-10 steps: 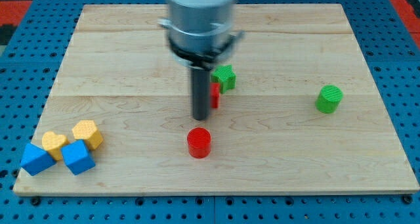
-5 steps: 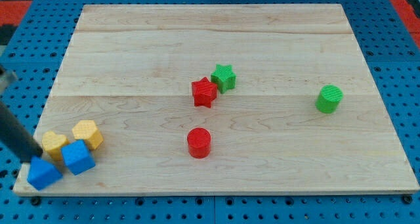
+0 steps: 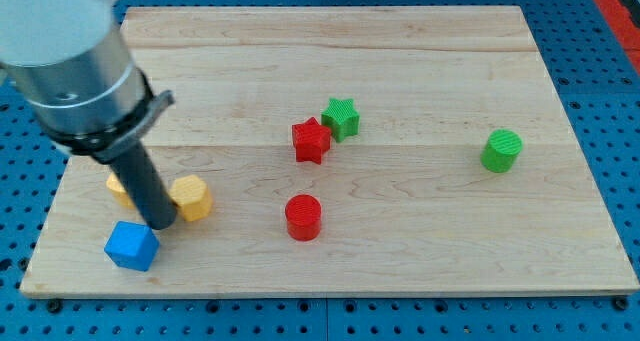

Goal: Push the yellow hexagon closer to the red circle

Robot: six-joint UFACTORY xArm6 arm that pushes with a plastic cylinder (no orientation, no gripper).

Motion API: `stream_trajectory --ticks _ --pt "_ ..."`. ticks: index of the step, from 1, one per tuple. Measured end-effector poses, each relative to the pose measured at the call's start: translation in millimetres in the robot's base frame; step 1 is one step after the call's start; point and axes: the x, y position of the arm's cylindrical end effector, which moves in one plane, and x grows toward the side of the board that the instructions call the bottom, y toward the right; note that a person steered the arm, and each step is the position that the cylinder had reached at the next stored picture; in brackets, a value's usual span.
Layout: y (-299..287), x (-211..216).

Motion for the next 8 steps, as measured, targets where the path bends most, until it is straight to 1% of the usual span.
stream_trajectory --ticks 1,2,3,4,6,7,8 --pt "33.6 -1.7" --pt "33.5 -30.3" --pt "-5.0 -37.3" --pt "16.9 -47.5" --pt "51.6 -50.2" --pt "63.5 -40.9" --pt "32.1 -50.1"
